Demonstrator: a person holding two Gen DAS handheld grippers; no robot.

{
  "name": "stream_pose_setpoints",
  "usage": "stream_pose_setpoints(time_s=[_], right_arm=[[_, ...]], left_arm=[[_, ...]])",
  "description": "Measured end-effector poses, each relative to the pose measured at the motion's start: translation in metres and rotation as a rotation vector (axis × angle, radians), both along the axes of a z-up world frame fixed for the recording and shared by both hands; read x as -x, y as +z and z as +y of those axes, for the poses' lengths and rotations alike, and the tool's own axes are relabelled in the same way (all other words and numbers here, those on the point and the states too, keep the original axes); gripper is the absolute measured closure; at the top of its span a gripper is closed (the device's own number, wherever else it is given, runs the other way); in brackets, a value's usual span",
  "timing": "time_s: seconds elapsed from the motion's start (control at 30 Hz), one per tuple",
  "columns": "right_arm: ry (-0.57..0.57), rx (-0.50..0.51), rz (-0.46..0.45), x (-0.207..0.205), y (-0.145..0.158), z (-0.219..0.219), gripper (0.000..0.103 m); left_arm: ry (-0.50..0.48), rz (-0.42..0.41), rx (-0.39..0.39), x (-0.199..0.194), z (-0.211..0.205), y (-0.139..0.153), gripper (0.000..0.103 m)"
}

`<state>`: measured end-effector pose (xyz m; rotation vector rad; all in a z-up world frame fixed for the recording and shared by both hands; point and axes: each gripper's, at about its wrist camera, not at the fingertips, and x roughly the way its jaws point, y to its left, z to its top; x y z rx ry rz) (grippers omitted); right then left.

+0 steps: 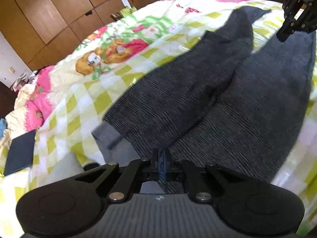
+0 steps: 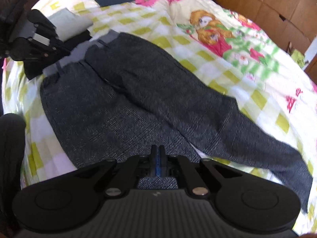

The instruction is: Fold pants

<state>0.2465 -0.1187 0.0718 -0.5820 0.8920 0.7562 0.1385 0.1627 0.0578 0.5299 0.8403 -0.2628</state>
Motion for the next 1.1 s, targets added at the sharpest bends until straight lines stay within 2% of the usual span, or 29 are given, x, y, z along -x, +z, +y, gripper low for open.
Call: stream_pose_setpoints(time_s=[0.03, 0.1, 0.13, 0.2, 0.27, 0.33, 0.43, 0.53, 0.6, 0.63, 0.67, 0.7, 0.73, 0.77, 0.8, 0.87, 0.9, 1.1], right_arm=[[0.020, 0.001, -0.014, -0.009, -0.001, 0.005, 0.095], [0.034, 0.015, -0.044, -0.035, -0.005, 0.019, 0.071], [0.045, 0.009, -0.050, -0.047, -0.008, 0.026, 0.067], [0.102, 0.011, -0.058, -0.080, -0.016, 0.044, 0.051], [0.116, 0.023, -0.085, -0.112, -0.029, 0.058, 0.044], [0.120, 0.039, -0.080, -0.146, -0.043, 0.069, 0.043], [0.100, 0.089, -0.030, -0.192, -0.068, 0.076, 0.041], [0.086, 0.152, 0.071, -0.220, -0.092, 0.075, 0.040], [0.097, 0.168, 0.068, -0.225, -0.102, 0.072, 0.039], [0.095, 0.160, 0.076, -0.226, -0.102, 0.071, 0.039], [0.091, 0.154, 0.092, -0.227, -0.101, 0.071, 0.047], [0.098, 0.149, 0.106, -0.225, -0.100, 0.071, 0.070], [0.105, 0.159, 0.109, -0.222, -0.099, 0.072, 0.081], [0.106, 0.184, 0.096, -0.218, -0.100, 0.074, 0.089], [0.109, 0.198, 0.084, -0.212, -0.100, 0.076, 0.092], [0.092, 0.204, 0.062, -0.200, -0.096, 0.077, 0.094], [0.080, 0.190, 0.050, -0.192, -0.092, 0.075, 0.094], [0.058, 0.091, -0.043, -0.127, -0.031, 0.057, 0.095]], left_arm=[[0.002, -0.017, 0.006, -0.007, 0.003, 0.004, 0.081], [0.020, -0.039, 0.023, -0.023, 0.010, 0.008, 0.065], [0.028, -0.048, 0.029, -0.033, 0.016, 0.009, 0.060], [0.040, -0.068, 0.025, -0.057, 0.028, 0.006, 0.046], [0.068, -0.062, 0.024, -0.085, 0.044, -0.001, 0.044], [0.100, -0.033, 0.035, -0.112, 0.061, -0.013, 0.041], [0.129, 0.055, 0.036, -0.148, 0.081, -0.037, 0.039], [0.128, 0.115, 0.062, -0.159, 0.090, -0.056, 0.034], [0.128, 0.120, 0.073, -0.159, 0.091, -0.060, 0.032], [0.128, 0.128, 0.075, -0.160, 0.091, -0.061, 0.032], [0.133, 0.140, 0.075, -0.162, 0.091, -0.062, 0.033], [0.139, 0.157, 0.079, -0.164, 0.091, -0.061, 0.037], [0.141, 0.162, 0.071, -0.165, 0.088, -0.060, 0.038], [0.129, 0.155, 0.045, -0.164, 0.084, -0.059, 0.047], [0.120, 0.141, 0.012, -0.163, 0.081, -0.059, 0.059], [0.122, 0.136, -0.009, -0.158, 0.079, -0.055, 0.075], [0.130, 0.134, -0.005, -0.155, 0.080, -0.053, 0.080], [0.097, 0.065, 0.023, -0.111, 0.065, -0.016, 0.082]])
